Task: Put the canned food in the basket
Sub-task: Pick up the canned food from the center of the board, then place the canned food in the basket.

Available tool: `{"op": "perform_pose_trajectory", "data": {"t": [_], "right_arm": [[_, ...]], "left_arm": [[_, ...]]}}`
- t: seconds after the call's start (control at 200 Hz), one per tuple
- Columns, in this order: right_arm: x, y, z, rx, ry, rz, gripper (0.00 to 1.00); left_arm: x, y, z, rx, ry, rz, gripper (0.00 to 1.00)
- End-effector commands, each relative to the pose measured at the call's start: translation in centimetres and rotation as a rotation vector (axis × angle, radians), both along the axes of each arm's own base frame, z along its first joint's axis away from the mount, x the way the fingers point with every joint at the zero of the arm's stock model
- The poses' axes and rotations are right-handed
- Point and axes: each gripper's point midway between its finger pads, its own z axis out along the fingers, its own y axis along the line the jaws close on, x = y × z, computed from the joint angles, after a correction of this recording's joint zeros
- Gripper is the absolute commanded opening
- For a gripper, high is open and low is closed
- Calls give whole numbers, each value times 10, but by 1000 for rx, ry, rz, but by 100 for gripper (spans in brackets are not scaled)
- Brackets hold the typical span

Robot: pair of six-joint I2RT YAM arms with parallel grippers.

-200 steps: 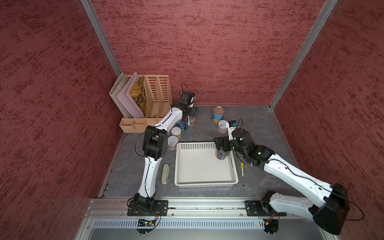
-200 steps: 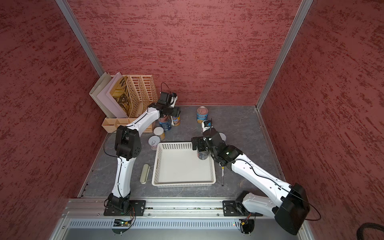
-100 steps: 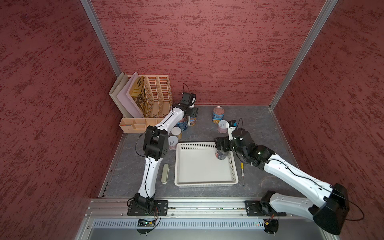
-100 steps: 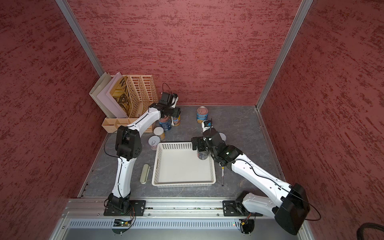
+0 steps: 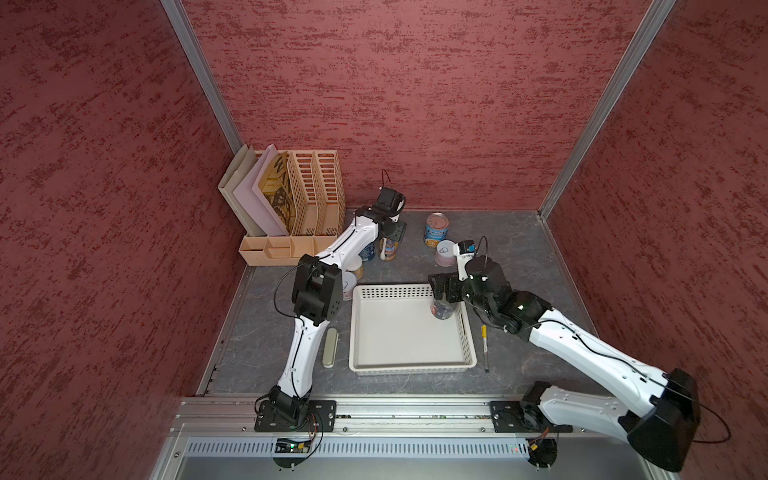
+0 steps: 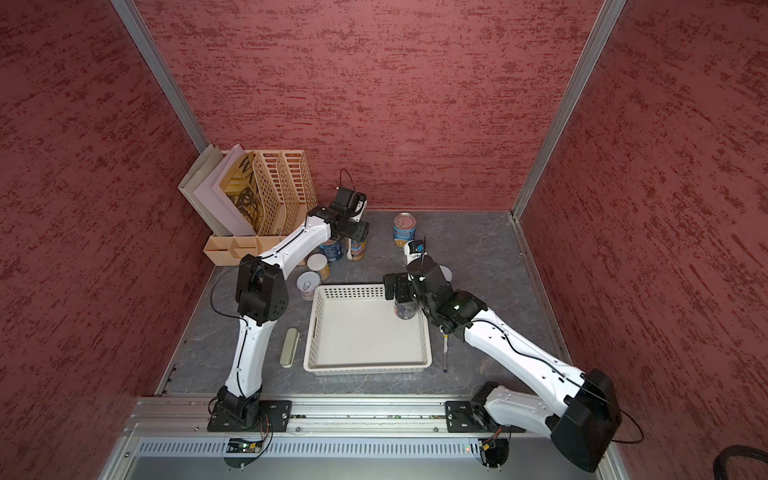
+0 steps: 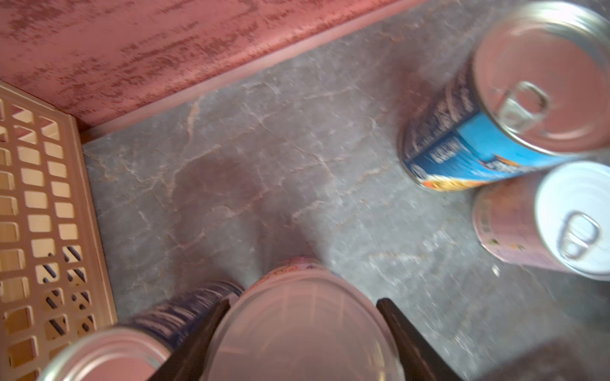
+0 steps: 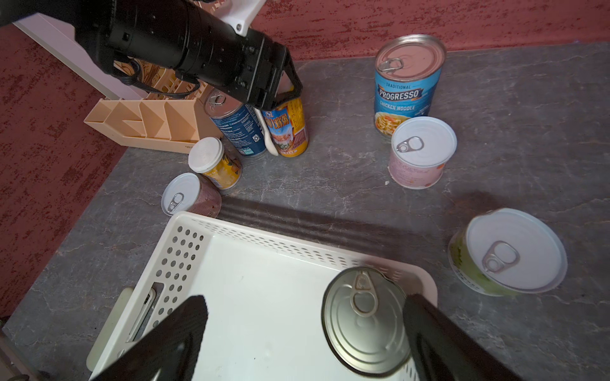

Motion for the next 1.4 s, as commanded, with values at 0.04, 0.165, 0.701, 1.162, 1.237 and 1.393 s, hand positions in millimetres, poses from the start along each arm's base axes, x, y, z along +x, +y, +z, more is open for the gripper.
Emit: {"op": "perform_pose_trajectory", "data": {"t": [0.04, 0.165, 0.701, 1.162, 1.237, 1.393], "right_arm": [[0, -5, 9, 15, -35, -27, 98], [1, -8, 9, 12, -41, -40, 98], [-2, -21, 17, 27, -91, -86, 99], [-2, -27, 18, 25, -106, -108, 98], [-1, -27, 18, 24, -108, -111, 98], [0, -26, 15, 19, -103, -111, 98]], "left_arm": [[-14, -11, 114, -127, -179, 32, 16], [-31, -18, 130, -160, -172, 38, 14], [-125, -5, 185, -247, -117, 128, 16], [-229, 3, 204, -342, -223, 51, 9], [-240, 12, 200, -366, -247, 46, 9], [-258, 13, 189, -400, -296, -14, 9]]}}
